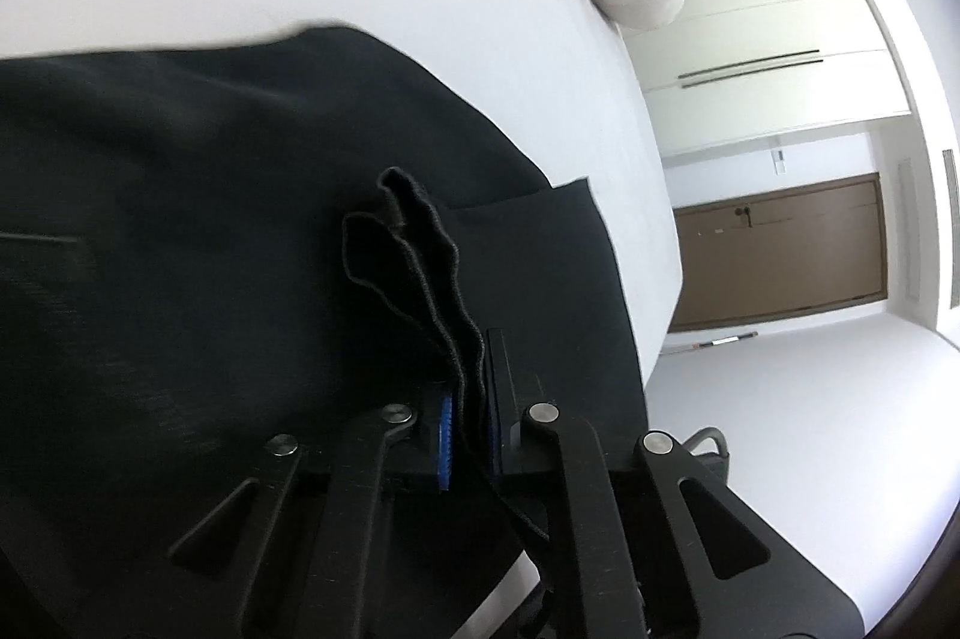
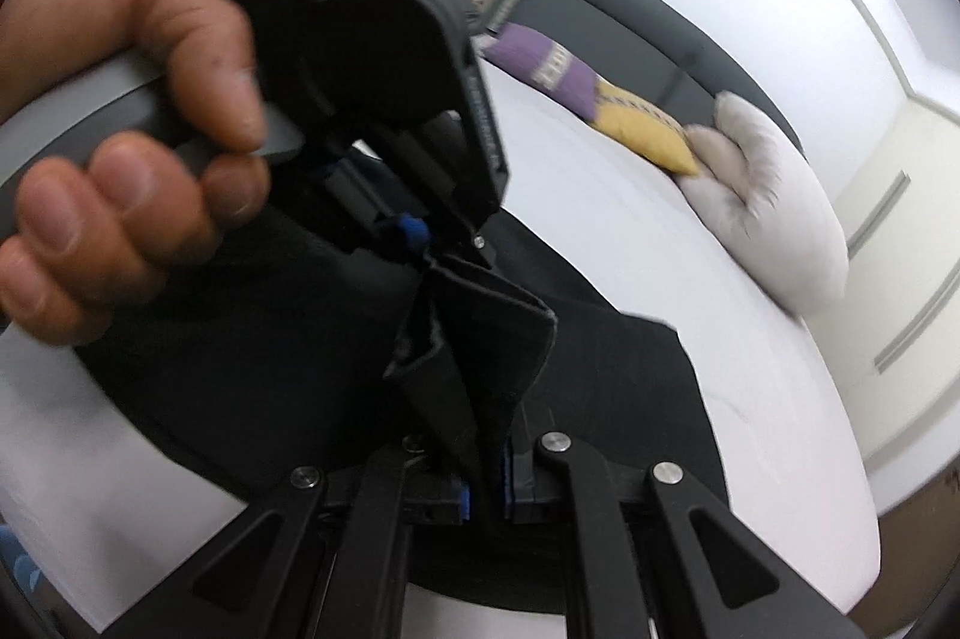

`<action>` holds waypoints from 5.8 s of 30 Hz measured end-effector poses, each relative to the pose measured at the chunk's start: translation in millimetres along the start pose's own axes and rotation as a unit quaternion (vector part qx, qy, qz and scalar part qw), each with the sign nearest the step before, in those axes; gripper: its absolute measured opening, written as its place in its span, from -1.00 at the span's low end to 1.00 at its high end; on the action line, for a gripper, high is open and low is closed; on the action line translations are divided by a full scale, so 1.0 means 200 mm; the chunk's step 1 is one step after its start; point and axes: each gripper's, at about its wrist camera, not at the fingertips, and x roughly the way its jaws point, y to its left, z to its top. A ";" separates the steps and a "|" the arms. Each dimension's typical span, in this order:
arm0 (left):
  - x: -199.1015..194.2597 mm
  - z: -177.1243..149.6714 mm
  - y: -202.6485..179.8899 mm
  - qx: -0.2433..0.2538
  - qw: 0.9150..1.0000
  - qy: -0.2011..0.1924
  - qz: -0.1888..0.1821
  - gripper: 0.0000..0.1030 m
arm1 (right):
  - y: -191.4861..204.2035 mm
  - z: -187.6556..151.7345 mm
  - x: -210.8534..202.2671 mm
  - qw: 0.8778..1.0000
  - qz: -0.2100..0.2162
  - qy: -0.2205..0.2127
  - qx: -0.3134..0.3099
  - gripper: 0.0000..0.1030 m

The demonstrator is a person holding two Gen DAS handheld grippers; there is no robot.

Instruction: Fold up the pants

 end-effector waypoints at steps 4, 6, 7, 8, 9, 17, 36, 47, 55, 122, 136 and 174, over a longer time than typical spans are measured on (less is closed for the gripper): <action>-0.11 0.00 0.09 -0.010 1.000 -0.017 0.011 -0.87 | 0.10 0.02 0.00 0.999 0.018 0.000 -0.033 -0.84; -0.15 0.00 0.14 -0.017 1.000 -0.023 0.013 -0.87 | 0.15 0.03 0.02 0.999 0.021 0.005 -0.049 -0.84; -0.14 -0.01 0.14 -0.019 0.999 -0.025 0.014 -0.87 | 0.17 0.03 0.03 0.998 0.024 0.008 -0.054 -0.84; -0.15 -0.02 0.16 -0.020 0.999 -0.027 0.016 -0.87 | 0.18 0.03 0.03 0.998 0.027 0.011 -0.056 -0.84; -0.16 -0.02 0.17 -0.018 0.999 -0.027 0.021 -0.87 | 0.19 0.03 0.05 0.998 0.029 0.015 -0.059 -0.84; -0.09 -0.09 0.17 -0.016 0.998 -0.037 0.038 -0.87 | 0.22 0.02 0.06 0.996 0.043 0.029 -0.077 -0.84; 0.17 -0.20 -0.28 0.162 0.941 -0.068 0.290 -0.83 | -0.42 -0.09 0.14 0.953 0.228 0.081 0.182 -0.11; 0.35 -0.33 -0.27 0.245 0.895 -0.045 0.370 -0.82 | -1.31 -0.21 0.53 0.828 0.401 0.081 0.385 -0.41; 0.37 -0.31 -0.25 0.243 0.899 -0.043 0.363 -0.82 | -1.35 -0.07 1.07 0.786 0.453 0.152 0.392 -0.41; -1.21 -1.32 0.57 -0.187 0.932 -0.298 0.084 0.84 | -0.75 -0.22 0.35 0.703 0.424 0.036 0.570 -0.01; -1.26 -1.29 0.85 -0.301 0.895 -0.327 -0.034 0.84 | -0.46 -0.17 0.41 0.685 0.495 0.094 0.526 -0.04; -1.28 -1.03 0.38 -0.119 0.938 -0.320 0.058 -0.70 | -0.41 0.21 1.00 0.758 0.476 0.237 0.379 -1.00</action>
